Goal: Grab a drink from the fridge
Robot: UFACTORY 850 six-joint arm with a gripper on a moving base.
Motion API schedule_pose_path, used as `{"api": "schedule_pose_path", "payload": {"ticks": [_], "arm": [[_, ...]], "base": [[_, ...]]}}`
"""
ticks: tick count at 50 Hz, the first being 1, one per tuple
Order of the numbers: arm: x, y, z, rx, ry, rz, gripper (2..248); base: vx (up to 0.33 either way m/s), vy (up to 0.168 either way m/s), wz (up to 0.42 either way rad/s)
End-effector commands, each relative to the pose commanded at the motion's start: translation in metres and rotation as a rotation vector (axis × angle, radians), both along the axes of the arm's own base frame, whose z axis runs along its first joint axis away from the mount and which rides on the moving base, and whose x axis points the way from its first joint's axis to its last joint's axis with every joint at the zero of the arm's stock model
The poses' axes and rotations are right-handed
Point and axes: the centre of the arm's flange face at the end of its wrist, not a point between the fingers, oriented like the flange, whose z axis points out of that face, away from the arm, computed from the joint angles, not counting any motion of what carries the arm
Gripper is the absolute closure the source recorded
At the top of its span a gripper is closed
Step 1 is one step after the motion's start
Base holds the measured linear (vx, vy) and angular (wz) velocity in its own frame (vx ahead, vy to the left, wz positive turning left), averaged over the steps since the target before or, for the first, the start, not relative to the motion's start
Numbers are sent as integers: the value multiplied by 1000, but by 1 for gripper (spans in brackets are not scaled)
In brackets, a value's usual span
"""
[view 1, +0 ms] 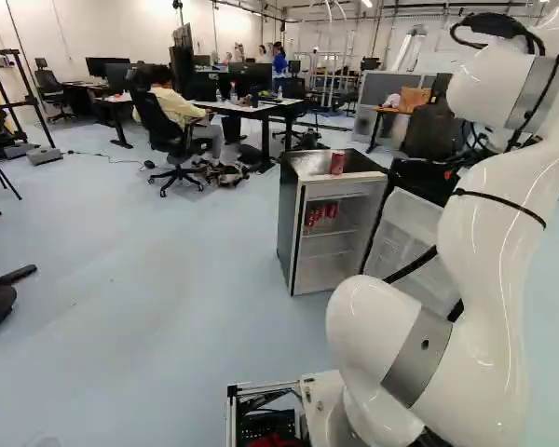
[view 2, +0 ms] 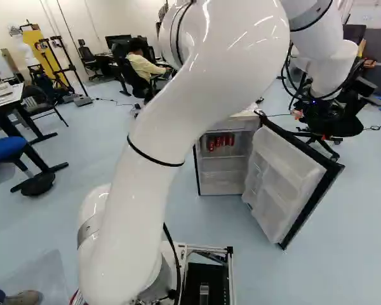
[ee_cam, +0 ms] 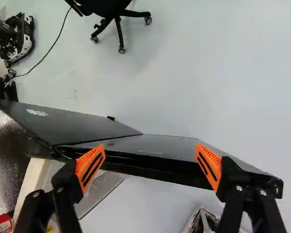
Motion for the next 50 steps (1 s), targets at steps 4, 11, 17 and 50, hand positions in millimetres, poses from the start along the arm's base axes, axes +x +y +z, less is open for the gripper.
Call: {"api": "schedule_pose_path", "payload": {"ticks": [4, 11, 17, 50], "arm": [[1, -8, -5, 1, 1, -5, 3], [2, -20, -15, 2, 1, -13, 3], [3, -22, -24, 9, 6, -14, 3], [9, -31, -71, 53, 38, -14, 3]], "base": [[0, 0, 0], [0, 0, 0], [0, 0, 0], [0, 0, 0]]}}
